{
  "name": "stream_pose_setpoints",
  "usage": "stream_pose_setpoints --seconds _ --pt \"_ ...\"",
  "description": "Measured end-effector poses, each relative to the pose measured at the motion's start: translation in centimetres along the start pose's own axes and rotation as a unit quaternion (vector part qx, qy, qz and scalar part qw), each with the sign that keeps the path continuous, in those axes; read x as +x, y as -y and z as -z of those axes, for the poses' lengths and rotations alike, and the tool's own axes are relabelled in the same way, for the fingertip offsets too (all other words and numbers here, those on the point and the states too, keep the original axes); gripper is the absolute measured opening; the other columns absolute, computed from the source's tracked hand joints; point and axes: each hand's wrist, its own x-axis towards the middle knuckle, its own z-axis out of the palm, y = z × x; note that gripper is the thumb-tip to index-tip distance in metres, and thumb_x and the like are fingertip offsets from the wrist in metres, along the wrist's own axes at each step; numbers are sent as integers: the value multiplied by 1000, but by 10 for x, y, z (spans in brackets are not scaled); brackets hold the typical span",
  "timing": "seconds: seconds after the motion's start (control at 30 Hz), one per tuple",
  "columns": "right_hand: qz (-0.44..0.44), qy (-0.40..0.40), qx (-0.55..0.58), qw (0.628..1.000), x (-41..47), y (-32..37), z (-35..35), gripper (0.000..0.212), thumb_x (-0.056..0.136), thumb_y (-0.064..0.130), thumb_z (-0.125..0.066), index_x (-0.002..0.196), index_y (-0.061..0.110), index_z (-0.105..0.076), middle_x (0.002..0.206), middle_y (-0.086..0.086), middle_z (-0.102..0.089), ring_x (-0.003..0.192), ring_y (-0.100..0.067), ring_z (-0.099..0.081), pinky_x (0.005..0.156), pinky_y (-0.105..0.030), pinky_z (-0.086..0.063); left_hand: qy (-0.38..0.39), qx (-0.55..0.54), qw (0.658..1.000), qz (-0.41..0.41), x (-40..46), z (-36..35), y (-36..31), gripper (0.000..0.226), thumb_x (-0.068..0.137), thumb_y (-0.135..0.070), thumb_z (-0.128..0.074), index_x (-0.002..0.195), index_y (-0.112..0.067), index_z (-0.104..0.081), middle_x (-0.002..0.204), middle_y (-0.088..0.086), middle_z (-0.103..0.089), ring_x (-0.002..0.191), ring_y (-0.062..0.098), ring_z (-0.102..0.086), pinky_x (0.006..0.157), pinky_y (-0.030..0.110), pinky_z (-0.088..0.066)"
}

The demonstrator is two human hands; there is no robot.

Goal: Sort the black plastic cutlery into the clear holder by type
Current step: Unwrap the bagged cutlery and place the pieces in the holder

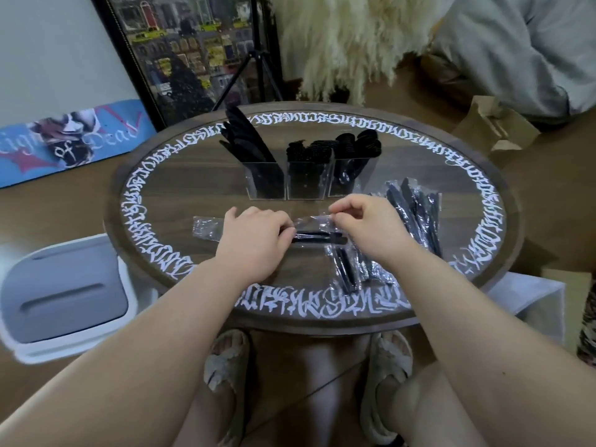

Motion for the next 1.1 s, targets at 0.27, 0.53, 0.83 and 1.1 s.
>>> stream_pose_setpoints --seconds 0.27,0.53,0.83,1.1 --pt "16 38 -18 999 11 -6 -12 15 87 13 -67 96 24 -67 89 7 -67 85 -12 -63 81 -22 -51 -3 -65 998 21 -2 -5 25 30 98 -42 -42 105 -22 -63 86 -10 -59 101 17 -51 81 35 -44" --pt "57 -3 -93 994 21 -5 -23 12 86 18 -66 87 28 -58 91 10 -56 74 1 -52 72 -20 -42 -12 -75 996 46 9 -8 22 28 98 -44 -43 100 -23 -61 68 -15 -43 83 15 -44 65 30 -34" --pt "149 36 -280 948 8 -2 -36 35 77 27 -77 94 24 -47 105 7 -37 99 -14 -42 81 -30 -44 -28 -95 989 105 14 -5 31 27 98 -43 -43 93 -23 -60 70 -10 -54 76 18 -51 63 31 -37" --pt "161 -7 -255 953 10 -6 -39 5 87 15 -65 83 13 -63 91 6 -47 83 -15 -49 70 -27 -41 -22 -90 990 104 8 -3 34 29 98 -45 -42 99 -23 -62 78 -5 -62 78 17 -54 60 30 -37"
